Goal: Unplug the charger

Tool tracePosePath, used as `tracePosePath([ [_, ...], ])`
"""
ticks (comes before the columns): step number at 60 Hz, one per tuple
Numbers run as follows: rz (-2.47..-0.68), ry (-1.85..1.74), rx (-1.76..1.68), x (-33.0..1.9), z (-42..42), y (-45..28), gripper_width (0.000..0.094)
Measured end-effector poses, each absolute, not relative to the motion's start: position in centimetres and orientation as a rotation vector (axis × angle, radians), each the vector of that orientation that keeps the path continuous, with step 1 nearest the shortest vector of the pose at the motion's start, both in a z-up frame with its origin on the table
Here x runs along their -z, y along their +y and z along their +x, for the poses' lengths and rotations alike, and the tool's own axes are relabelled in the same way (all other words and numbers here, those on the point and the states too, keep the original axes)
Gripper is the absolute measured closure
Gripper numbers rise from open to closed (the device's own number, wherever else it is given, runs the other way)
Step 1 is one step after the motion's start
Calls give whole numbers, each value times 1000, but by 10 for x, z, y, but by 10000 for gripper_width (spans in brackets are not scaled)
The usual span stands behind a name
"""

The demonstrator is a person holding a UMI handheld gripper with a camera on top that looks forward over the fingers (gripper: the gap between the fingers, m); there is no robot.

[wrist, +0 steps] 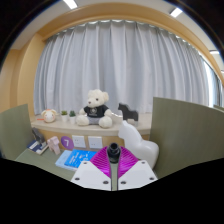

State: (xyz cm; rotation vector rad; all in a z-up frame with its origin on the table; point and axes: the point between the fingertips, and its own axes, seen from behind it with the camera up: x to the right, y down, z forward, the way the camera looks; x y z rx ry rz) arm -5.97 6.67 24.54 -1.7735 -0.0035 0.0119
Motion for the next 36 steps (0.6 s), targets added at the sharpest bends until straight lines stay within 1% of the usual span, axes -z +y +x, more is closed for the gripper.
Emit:
tracePosePath([
  [2, -1843, 13, 13, -216, -44, 62, 877],
  [7, -2047, 36, 15, -121, -25, 54, 878],
  [8, -2078, 38, 11, -105, -22, 53, 876],
  [9, -2091, 40, 13, -81, -19, 43, 867],
  [14, -2195, 67, 15, -31, -11, 43, 866],
  [18, -2226, 93, 14, -10, -7, 38, 865],
  [19, -2226, 94, 17, -2, -7, 38, 842],
  [25, -2264, 138, 11, 21, -5, 31, 822],
  [31, -2258, 162, 3, 24, -6, 29, 727],
  [32, -2263, 162, 6, 24, -6, 28, 705],
  [33, -2267, 167, 14, 24, -5, 27, 661],
  [36, -2263, 188, 59, 19, 3, 26, 431],
])
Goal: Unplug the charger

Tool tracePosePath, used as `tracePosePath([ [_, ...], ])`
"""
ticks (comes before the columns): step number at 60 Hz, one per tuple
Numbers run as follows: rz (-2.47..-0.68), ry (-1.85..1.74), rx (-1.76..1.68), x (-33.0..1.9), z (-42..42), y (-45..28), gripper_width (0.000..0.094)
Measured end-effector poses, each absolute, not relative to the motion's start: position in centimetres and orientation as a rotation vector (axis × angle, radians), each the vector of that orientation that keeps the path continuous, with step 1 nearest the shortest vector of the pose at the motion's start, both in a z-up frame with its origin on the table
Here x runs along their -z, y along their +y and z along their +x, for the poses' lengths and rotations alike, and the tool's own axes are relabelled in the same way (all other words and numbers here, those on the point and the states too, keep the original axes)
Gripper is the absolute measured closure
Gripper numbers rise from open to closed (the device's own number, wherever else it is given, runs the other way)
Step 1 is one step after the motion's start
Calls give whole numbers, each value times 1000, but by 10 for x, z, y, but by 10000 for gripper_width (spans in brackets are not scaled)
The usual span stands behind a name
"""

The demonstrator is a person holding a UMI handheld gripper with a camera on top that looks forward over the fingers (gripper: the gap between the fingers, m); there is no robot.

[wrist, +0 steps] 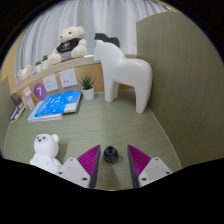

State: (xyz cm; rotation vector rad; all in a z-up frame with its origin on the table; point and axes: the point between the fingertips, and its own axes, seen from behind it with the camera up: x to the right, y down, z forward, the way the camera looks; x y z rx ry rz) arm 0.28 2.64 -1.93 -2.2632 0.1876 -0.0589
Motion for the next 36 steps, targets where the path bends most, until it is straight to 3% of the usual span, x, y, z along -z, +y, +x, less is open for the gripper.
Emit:
tracePosePath([
  [1, -2261, 192, 78, 16, 5, 26, 317],
  [6, -2231, 199, 141, -9, 9, 25, 188],
  [23, -1971, 231, 135, -178, -80, -42, 95],
  [36, -1949, 150, 145, -202, -193, -133, 87],
])
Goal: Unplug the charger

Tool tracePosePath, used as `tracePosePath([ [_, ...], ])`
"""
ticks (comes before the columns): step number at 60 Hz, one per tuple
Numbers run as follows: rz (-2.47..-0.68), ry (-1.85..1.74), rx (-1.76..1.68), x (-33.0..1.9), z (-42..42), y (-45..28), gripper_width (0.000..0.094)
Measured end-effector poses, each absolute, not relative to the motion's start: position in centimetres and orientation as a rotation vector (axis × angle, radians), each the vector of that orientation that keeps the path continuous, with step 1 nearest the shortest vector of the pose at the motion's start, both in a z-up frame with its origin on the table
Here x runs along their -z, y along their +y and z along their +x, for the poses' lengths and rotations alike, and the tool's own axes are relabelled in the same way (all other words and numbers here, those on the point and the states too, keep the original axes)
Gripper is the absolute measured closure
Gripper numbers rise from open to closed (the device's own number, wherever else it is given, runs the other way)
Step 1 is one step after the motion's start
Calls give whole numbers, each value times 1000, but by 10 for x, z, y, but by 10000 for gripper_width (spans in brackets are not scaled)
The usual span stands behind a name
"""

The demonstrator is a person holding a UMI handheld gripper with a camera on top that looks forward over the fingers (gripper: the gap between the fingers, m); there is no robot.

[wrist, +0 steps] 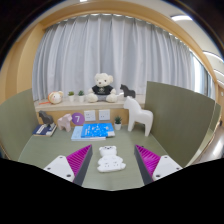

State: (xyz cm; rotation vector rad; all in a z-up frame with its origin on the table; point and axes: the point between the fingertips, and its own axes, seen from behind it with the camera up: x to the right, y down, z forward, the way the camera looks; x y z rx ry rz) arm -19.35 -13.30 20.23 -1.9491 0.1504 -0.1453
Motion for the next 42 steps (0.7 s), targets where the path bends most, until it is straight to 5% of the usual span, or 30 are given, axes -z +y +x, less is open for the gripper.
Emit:
tracePosePath([
  [20, -1987, -7, 19, -204, -338, -217, 81],
  [42, -2014, -85, -15, -198, -374, -250, 79],
])
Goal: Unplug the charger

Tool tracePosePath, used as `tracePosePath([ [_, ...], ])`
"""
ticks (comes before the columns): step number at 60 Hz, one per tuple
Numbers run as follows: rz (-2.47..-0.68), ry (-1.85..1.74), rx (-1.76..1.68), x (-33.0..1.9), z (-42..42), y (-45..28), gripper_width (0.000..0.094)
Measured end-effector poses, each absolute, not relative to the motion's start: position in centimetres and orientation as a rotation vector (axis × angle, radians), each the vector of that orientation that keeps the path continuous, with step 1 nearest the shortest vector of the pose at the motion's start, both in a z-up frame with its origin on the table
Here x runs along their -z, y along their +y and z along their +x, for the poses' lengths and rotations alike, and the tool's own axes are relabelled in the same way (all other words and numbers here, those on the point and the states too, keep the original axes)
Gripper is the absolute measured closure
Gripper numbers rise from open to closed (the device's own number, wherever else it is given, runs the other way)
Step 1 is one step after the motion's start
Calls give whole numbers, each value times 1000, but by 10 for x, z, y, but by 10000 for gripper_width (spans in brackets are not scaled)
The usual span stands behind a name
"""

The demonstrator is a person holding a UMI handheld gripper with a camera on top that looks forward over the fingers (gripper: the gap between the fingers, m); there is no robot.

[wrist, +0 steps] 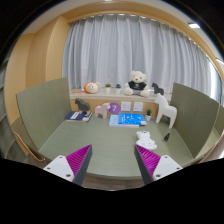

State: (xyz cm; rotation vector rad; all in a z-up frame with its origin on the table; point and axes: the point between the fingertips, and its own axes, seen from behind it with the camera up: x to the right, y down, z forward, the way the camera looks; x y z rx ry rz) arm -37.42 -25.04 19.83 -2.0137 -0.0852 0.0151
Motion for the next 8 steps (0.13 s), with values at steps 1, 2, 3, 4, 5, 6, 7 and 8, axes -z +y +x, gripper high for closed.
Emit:
tracePosePath([
  [1, -2016, -85, -18, -197, -375, -251, 77],
  [2, -2018, -84, -20, -196, -376, -252, 77],
  [3, -2021, -83, -22, -195, -377, -252, 78],
  [4, -2022, -81, -25, -194, -378, -253, 78],
  [5, -2023, -80, -29, -194, -378, -254, 75],
  [6, -2025, -80, -32, -194, -379, -255, 77],
  [7, -2027, -78, -37, -194, -380, -256, 77],
  [8, -2029, -78, -40, -193, -381, -257, 77],
])
